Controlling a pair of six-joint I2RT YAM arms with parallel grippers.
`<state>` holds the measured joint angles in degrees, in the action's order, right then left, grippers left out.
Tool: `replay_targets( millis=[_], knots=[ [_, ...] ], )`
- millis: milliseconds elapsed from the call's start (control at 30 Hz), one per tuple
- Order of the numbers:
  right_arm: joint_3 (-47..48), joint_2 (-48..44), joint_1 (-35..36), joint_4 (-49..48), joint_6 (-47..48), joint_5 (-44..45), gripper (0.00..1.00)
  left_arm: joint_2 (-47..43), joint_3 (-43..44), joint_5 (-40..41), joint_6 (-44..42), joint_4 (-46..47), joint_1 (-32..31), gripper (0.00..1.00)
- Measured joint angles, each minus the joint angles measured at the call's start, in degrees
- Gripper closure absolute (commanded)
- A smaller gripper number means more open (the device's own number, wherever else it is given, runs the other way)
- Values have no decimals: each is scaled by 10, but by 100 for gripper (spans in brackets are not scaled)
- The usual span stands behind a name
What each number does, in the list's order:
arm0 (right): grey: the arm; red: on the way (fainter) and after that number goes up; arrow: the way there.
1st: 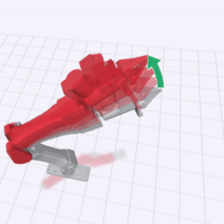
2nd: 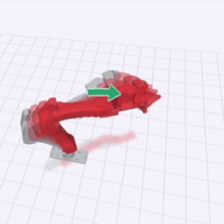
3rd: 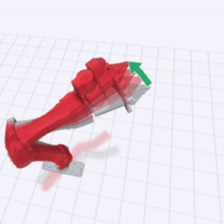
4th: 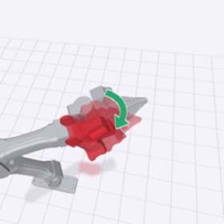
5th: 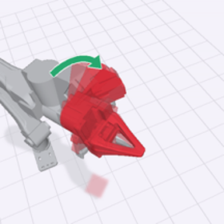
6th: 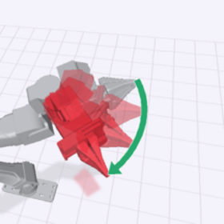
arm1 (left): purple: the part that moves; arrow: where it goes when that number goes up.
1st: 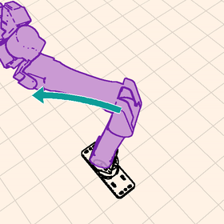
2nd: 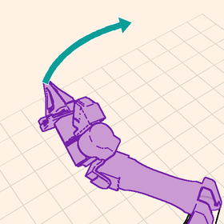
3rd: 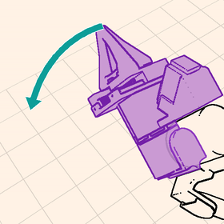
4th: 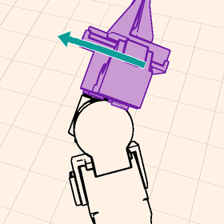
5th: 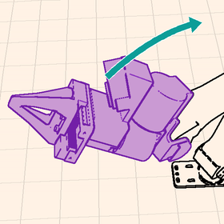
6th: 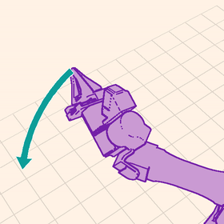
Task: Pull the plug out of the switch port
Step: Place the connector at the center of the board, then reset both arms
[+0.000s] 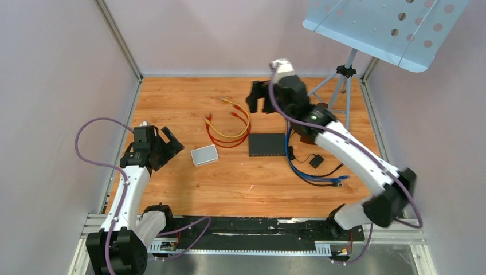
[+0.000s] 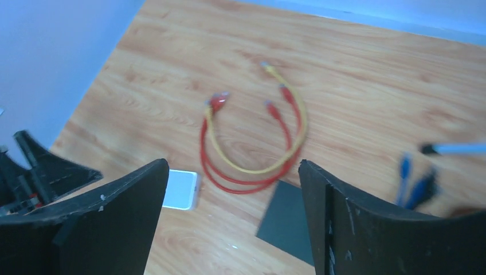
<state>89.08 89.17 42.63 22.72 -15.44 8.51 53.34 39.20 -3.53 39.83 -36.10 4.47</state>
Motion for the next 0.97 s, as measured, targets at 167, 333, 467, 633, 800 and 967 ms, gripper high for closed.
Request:
replay_targets(
  millis=[167, 333, 467, 633, 800, 967],
  knots=[
    [-196, -208, -97, 0, -59, 35, 2, 0, 20, -8, -7, 10, 0, 0],
    [-353, -408, -195, 31, -99, 52, 0, 4, 28, -18, -10, 29, -3, 0],
    [-403, -499, -277, 66, -119, 74, 0, 17, 43, -10, -14, 32, -24, 0],
    [-441, -503, -320, 101, -156, 74, 0, 24, 65, 15, -19, 36, -76, 0],
    [-482, -518, -321, 125, -181, 50, 0, 23, 70, 46, -23, 37, -86, 0],
    [-482, -522, -321, 121, -189, 35, 0, 15, 70, 67, -26, 37, -86, 0]
  ],
)
